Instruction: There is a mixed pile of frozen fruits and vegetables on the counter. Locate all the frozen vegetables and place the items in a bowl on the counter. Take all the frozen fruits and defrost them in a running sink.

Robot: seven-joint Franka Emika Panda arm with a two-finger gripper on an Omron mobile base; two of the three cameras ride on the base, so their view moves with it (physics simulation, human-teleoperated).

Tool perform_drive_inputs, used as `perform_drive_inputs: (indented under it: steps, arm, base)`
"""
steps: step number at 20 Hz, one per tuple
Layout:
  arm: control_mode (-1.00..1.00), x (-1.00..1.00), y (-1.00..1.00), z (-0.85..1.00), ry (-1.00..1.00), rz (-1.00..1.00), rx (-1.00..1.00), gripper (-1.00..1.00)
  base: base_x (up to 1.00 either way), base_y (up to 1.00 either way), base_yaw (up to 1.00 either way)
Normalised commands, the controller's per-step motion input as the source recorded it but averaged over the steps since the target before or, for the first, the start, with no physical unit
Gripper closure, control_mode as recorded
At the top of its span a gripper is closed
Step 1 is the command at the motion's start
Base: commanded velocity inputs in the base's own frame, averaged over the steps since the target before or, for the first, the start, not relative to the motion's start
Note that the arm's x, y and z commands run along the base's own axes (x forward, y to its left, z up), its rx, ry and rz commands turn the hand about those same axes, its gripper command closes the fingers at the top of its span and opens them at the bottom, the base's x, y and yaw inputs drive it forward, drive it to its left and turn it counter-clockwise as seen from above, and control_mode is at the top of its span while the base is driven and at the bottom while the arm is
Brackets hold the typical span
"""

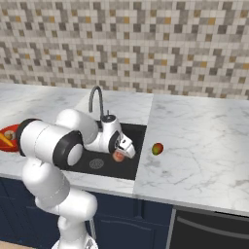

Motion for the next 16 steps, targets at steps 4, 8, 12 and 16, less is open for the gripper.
perform_drive_inputs:
  steps: [4, 8, 12, 16]
  arm:
    - [-1.0, 0.35, 0.21, -0.14, -0.02, 0.05, 0.0, 1.0]
    - [-1.0, 0.29, 0.25, -0.24, -0.04, 0.06, 0.0, 1.0]
    - [-1.0, 0.31, 0.16, -0.36, -0.03, 0.06, 0.0, 1.0]
    - [-1.0, 0.26, 0.12, -0.44, -0.05, 0.06, 0.0, 1.0]
  base:
    - [0.0, 0.0, 0.0]
    - [0.0, 0.0, 0.0]
    - [0.0, 0.0, 0.0]
    - [0.0, 0.0, 0.0]
